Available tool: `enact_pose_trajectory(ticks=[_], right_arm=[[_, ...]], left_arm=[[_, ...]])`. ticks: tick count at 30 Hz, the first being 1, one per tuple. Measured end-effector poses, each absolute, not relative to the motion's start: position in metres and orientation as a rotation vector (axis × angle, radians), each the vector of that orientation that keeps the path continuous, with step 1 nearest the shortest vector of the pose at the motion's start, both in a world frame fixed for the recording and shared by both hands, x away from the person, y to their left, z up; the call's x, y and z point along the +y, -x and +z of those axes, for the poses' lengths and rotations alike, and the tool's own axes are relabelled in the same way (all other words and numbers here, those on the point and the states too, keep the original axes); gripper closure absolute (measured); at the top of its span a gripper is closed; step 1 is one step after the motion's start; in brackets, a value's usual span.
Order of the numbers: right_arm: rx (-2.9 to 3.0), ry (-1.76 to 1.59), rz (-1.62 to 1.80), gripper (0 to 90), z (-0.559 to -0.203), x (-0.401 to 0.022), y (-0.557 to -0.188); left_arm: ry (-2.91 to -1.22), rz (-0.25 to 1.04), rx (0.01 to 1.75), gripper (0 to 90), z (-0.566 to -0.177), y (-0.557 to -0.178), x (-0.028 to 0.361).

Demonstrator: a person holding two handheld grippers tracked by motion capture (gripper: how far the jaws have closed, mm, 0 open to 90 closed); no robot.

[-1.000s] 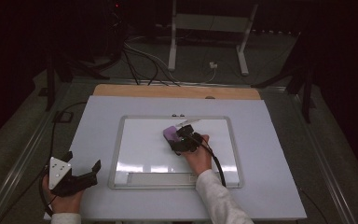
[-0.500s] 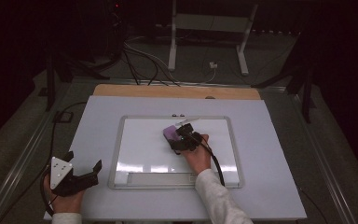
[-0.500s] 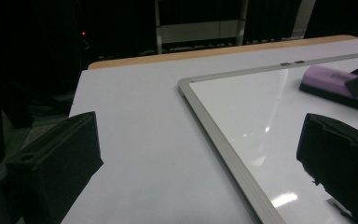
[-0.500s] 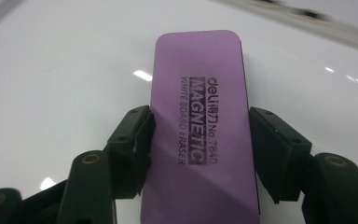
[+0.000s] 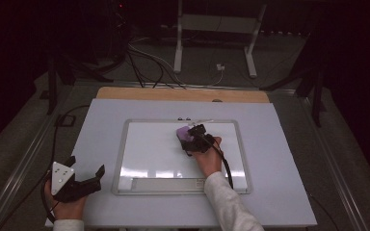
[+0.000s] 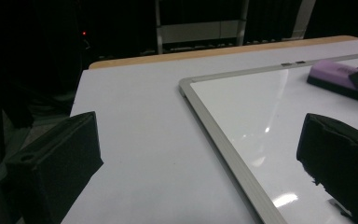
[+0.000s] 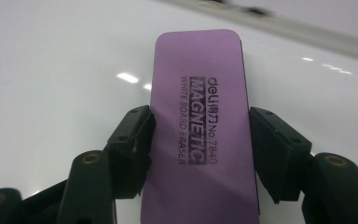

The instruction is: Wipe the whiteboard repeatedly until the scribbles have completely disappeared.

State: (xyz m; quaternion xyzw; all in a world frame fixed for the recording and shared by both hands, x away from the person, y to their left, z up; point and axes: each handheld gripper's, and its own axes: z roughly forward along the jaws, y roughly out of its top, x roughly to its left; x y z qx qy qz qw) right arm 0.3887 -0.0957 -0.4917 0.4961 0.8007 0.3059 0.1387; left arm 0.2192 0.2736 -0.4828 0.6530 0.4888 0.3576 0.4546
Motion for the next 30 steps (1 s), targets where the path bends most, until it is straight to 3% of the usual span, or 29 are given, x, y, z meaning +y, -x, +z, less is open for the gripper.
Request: enact_pose_trajectory(ticks=[6, 17, 30], right_arm=[[2.436, -1.272, 0.924, 41.1, -0.492, -0.073, -0.372], [2.247, -1.502, 0.852, 41.1, -0.491, -0.115, -0.395], [2.351, -1.4, 0.904, 41.0, -0.492, -0.11, -0.371]], left_arm=[[-1.607, 0.882, 1.206, 0.6, -0.483, -0.219, 0.274], [-1.608, 0.882, 1.207, 0.6, -0.483, -0.219, 0.275], [-1.62, 0.882, 1.204, 0.6, -0.483, -0.219, 0.273]])
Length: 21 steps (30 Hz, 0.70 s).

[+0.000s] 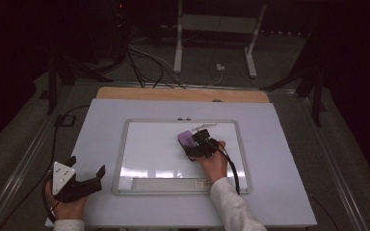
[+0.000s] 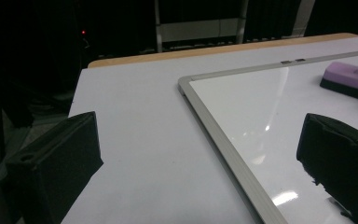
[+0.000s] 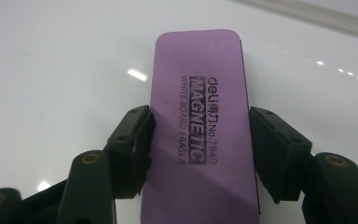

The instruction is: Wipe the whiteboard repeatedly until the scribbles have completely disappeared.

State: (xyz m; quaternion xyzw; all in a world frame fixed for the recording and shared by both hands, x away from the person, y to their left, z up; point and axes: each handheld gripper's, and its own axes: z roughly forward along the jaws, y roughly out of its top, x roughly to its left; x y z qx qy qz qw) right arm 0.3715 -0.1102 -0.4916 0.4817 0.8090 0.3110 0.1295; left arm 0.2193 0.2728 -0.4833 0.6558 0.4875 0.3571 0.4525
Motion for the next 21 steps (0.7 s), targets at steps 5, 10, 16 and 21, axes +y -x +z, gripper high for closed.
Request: enact_pose_trajectory(ticks=[5, 10, 16, 21], right_arm=[[2.44, -1.294, 0.931, 41.0, -0.491, -0.096, -0.355], [2.464, -1.253, 0.943, 40.9, -0.492, -0.097, -0.35], [2.405, -1.319, 0.921, 40.9, -0.492, -0.12, -0.361], [2.372, -1.347, 0.892, 40.9, -0.491, -0.133, -0.366]], left_arm=[[-1.621, 0.881, 1.205, 0.6, -0.483, -0.219, 0.272], [-1.615, 0.883, 1.207, 0.6, -0.483, -0.219, 0.273], [-1.618, 0.881, 1.206, 0.6, -0.483, -0.219, 0.273], [-1.62, 0.88, 1.207, 0.6, -0.484, -0.219, 0.273]])
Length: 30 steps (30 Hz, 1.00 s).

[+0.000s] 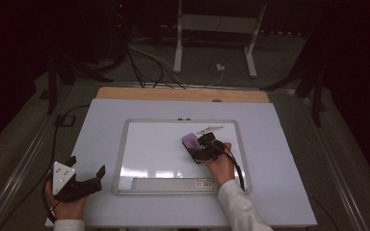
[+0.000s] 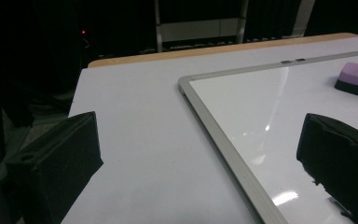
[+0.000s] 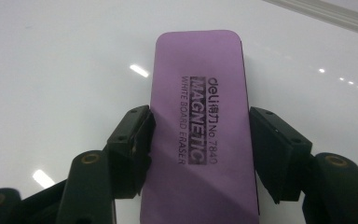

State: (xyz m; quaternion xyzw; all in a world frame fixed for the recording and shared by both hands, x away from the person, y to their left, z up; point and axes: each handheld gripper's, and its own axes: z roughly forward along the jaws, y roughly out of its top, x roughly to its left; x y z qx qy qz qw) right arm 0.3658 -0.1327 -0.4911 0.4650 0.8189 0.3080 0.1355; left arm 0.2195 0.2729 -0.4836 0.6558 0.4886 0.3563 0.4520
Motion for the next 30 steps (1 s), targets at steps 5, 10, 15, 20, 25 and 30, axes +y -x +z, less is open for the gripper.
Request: enact_pose_trajectory(ticks=[5, 10, 15, 20, 25, 30], right_arm=[[2.351, -1.38, 0.892, 40.9, -0.491, -0.141, -0.368], [2.33, -1.406, 0.88, 40.8, -0.491, -0.146, -0.367], [2.318, -1.429, 0.866, 40.8, -0.49, -0.154, -0.36], [2.31, -1.438, 0.873, 40.7, -0.491, -0.161, -0.355], [2.331, -1.405, 0.867, 35.9, -0.492, -0.162, -0.353], [2.292, -1.308, 0.858, 26.8, -0.49, -0.158, -0.344]], left_arm=[[-1.62, 0.88, 1.207, 0.6, -0.484, -0.22, 0.273], [-1.616, 0.882, 1.207, 0.6, -0.483, -0.219, 0.273], [-1.616, 0.88, 1.207, 0.6, -0.484, -0.22, 0.274], [-1.616, 0.881, 1.206, 0.6, -0.484, -0.219, 0.273], [-1.614, 0.881, 1.208, 0.6, -0.483, -0.22, 0.273], [-1.619, 0.881, 1.207, 0.6, -0.484, -0.219, 0.273]])
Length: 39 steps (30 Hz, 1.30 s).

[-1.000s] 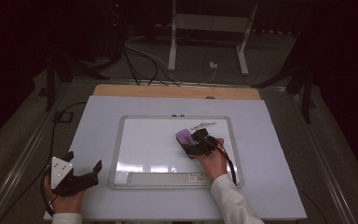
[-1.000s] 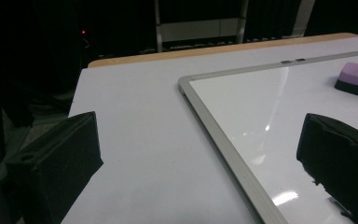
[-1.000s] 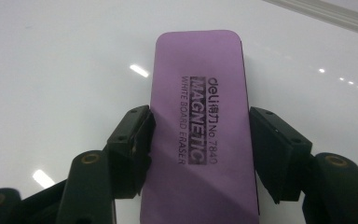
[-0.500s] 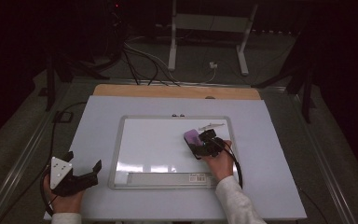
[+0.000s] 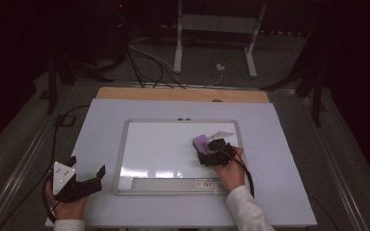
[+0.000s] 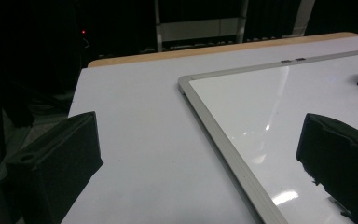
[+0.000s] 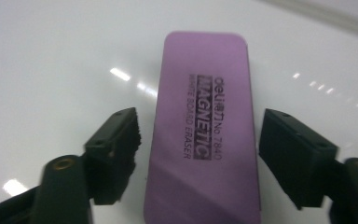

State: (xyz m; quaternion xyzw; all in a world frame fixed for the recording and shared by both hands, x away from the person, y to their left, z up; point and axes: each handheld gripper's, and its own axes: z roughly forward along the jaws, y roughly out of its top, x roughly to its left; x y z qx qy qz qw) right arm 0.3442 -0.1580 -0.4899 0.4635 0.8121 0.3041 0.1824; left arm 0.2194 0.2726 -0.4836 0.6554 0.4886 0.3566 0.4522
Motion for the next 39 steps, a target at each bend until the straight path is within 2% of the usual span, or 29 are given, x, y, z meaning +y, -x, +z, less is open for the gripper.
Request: enact_pose_trajectory(ticks=[5, 12, 23, 27, 30, 35, 39], right_arm=[[2.271, -1.233, 0.915, 27.3, -0.482, -0.156, -0.336], [2.317, -1.195, 0.907, 33.3, -0.487, -0.153, -0.333], [2.268, -1.233, 0.834, 32.1, -0.488, -0.161, -0.341], [2.257, -1.23, 0.79, 37.5, -0.489, -0.163, -0.344], [2.251, -1.228, 0.776, 48.7, -0.49, -0.162, -0.344], [2.217, -1.215, 0.765, 60.1, -0.489, -0.161, -0.344], [2.222, -1.221, 0.767, 63.1, -0.488, -0.163, -0.345]], left_arm=[[-1.619, 0.88, 1.206, 0.6, -0.484, -0.22, 0.272], [-1.621, 0.878, 1.203, 0.6, -0.484, -0.22, 0.271], [-1.622, 0.878, 1.202, 0.6, -0.484, -0.221, 0.271], [-1.622, 0.878, 1.203, 0.6, -0.484, -0.221, 0.271], [-1.622, 0.878, 1.204, 0.6, -0.484, -0.221, 0.271], [-1.618, 0.878, 1.206, 0.6, -0.484, -0.22, 0.272], [-1.621, 0.878, 1.205, 0.6, -0.484, -0.221, 0.272]])
